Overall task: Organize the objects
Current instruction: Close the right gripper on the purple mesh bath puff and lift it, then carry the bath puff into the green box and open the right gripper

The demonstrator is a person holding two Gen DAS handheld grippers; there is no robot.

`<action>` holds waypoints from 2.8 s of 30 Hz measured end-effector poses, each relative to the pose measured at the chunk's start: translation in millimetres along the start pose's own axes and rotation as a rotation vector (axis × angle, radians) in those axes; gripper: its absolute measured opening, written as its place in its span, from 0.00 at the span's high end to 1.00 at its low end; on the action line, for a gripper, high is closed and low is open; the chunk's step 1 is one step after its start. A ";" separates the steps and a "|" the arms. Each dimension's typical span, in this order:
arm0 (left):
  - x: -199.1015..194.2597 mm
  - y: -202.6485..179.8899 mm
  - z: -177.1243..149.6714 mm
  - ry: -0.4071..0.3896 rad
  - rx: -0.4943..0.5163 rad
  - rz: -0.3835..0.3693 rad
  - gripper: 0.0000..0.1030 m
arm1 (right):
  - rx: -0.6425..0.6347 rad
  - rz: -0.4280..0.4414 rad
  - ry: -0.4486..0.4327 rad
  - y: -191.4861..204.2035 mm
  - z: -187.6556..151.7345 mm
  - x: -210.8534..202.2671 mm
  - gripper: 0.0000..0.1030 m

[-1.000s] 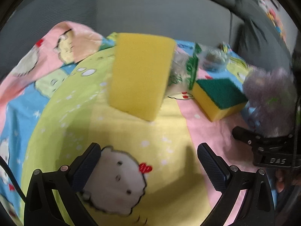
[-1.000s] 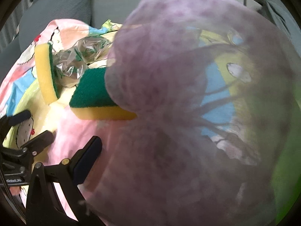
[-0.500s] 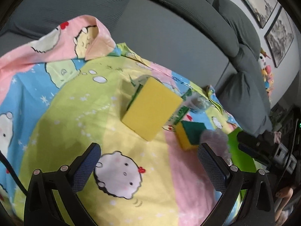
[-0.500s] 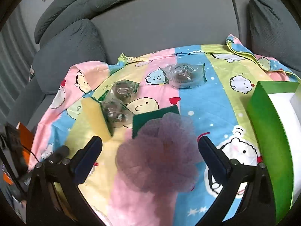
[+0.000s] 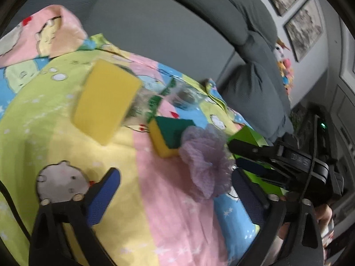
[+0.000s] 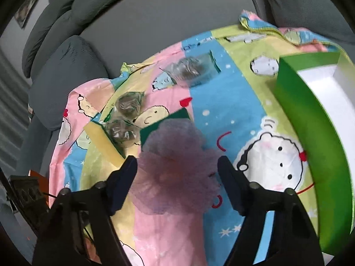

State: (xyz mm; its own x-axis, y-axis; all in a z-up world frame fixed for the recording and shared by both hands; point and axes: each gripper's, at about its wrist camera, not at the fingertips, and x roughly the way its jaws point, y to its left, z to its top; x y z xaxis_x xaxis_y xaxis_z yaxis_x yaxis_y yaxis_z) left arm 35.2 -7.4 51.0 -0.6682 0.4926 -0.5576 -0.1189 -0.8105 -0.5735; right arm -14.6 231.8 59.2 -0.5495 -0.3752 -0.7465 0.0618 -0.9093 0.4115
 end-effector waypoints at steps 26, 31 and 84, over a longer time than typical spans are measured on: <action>45.6 -69.2 -11.8 0.062 0.124 -0.090 0.69 | 0.085 0.157 0.073 -48.5 -6.7 13.5 0.90; 29.9 -98.0 -9.9 0.022 0.173 -0.131 0.69 | 0.086 0.237 0.002 -51.0 -2.9 -22.4 0.90; 141.6 -268.8 -54.7 0.264 0.409 -0.178 0.69 | 0.449 -0.063 -0.320 -215.4 -17.6 -152.3 0.88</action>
State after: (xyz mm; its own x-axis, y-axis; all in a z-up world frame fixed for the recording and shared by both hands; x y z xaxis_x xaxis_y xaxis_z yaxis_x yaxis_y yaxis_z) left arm 12.7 297.6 93.3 -0.4096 0.6546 -0.6353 -0.5266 -0.7384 -0.4213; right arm 70.4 481.6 75.1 -0.7705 -0.1859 -0.6097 -0.3018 -0.7361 0.6058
